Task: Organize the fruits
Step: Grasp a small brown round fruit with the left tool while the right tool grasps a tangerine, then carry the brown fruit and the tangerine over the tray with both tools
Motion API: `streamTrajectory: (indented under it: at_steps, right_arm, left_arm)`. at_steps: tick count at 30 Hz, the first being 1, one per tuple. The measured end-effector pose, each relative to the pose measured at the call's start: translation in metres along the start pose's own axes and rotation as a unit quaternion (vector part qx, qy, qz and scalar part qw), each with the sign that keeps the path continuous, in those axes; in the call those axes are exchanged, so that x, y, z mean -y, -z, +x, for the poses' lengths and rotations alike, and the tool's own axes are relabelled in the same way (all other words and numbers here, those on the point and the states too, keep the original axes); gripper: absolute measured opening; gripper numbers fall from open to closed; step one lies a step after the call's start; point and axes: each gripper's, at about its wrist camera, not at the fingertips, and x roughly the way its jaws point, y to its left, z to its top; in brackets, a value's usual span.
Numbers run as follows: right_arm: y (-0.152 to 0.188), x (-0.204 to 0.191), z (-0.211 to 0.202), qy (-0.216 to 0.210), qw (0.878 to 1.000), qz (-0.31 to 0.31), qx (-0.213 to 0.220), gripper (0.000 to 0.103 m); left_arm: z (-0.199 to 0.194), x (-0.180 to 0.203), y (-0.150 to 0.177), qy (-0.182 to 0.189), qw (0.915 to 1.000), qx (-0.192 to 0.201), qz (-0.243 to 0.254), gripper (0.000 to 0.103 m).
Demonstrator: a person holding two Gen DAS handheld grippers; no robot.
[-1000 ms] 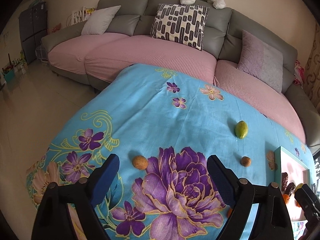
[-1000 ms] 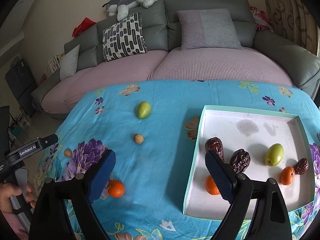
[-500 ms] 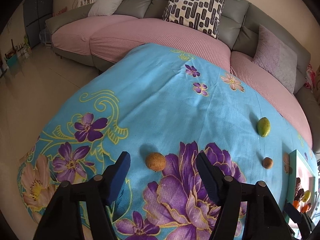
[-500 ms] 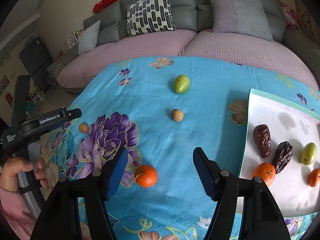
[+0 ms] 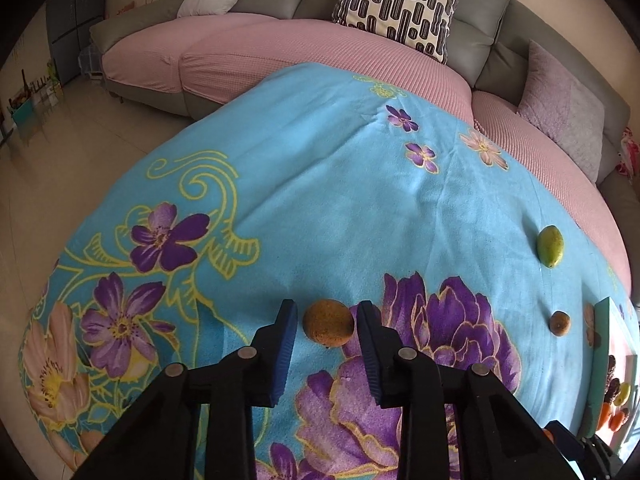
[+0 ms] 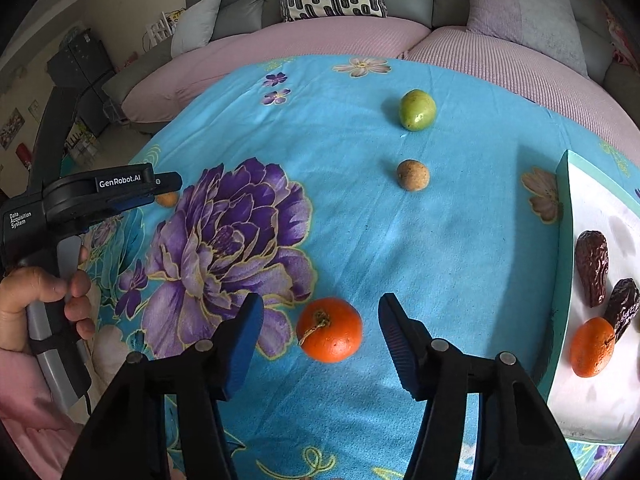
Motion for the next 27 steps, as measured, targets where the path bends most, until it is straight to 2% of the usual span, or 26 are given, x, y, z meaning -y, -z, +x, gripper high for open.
streamTrajectory:
  at_steps: [1, 6, 9, 17, 27]
  right_arm:
    - [0.000, 0.000, 0.001, 0.000, 1.000, -0.001, 0.000, 0.050]
    - [0.000, 0.000, 0.006, -0.001, 1.000, -0.006, -0.006, 0.046]
    - [0.001, 0.001, 0.005, 0.003, 1.000, -0.009, -0.005, 0.037]
    - [0.001, 0.002, 0.003, -0.006, 1.000, -0.014, 0.001, 0.037]
    - [-0.003, 0.009, -0.014, -0.003, 1.000, -0.006, 0.029, 0.036]
  left_arm:
    - [0.001, 0.001, 0.001, 0.000, 1.0000, -0.001, 0.002, 0.028]
    - [0.002, 0.002, 0.001, -0.003, 1.0000, 0.003, 0.007, 0.028]
    - [-0.001, 0.003, 0.001, -0.002, 0.9999, 0.007, 0.008, 0.028]
    - [-0.016, 0.011, -0.001, 0.002, 0.9994, 0.029, 0.018, 0.028]
    - [-0.051, 0.035, 0.000, 0.020, 0.9966, 0.066, 0.044, 0.028]
